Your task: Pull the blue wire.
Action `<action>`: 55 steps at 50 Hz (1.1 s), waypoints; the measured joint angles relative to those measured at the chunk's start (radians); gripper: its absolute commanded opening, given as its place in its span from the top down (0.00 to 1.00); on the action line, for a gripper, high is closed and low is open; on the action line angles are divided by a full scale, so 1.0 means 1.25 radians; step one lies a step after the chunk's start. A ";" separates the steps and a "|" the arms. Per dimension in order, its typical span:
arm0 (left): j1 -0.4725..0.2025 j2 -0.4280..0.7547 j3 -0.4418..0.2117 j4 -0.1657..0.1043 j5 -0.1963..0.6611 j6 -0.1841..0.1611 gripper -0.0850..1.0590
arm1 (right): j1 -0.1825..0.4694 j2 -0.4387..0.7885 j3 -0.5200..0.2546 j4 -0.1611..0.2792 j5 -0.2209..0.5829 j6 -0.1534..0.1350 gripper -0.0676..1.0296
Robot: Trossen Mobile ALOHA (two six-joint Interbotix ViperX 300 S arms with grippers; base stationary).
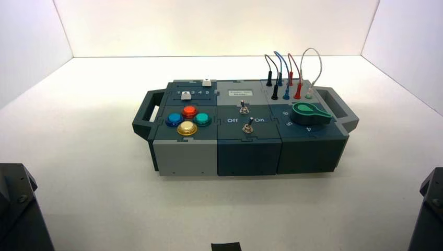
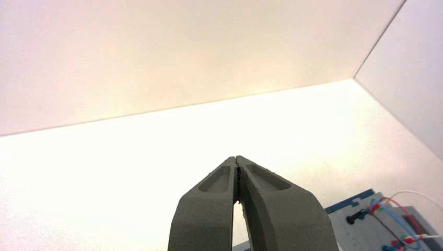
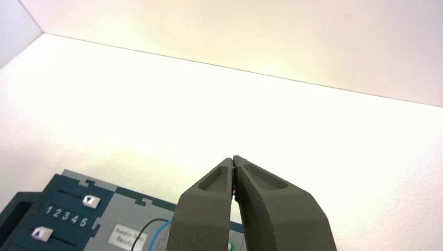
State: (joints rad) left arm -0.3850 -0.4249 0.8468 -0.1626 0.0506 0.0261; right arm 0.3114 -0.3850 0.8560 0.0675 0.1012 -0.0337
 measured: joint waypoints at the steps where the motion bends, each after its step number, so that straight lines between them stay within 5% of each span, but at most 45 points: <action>1: 0.000 0.006 -0.004 0.000 0.000 0.000 0.95 | -0.001 0.004 -0.001 0.000 -0.001 0.000 0.96; 15: -0.005 0.054 -0.011 -0.004 0.006 -0.013 0.95 | 0.000 0.027 0.011 0.000 -0.020 0.004 0.96; 26: -0.066 0.076 -0.011 -0.010 0.013 -0.029 0.95 | 0.000 0.027 0.054 0.016 -0.033 0.013 0.96; 47: -0.101 0.072 0.009 -0.011 -0.047 -0.064 0.95 | 0.000 -0.042 0.101 0.036 -0.083 0.015 0.96; 55: -0.104 0.072 0.015 -0.012 -0.049 -0.099 0.95 | 0.000 -0.060 0.109 0.059 -0.086 0.016 0.96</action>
State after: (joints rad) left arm -0.5154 -0.3344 0.8652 -0.1779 -0.0107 -0.0982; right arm 0.3114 -0.4602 0.9925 0.1411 -0.0061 -0.0138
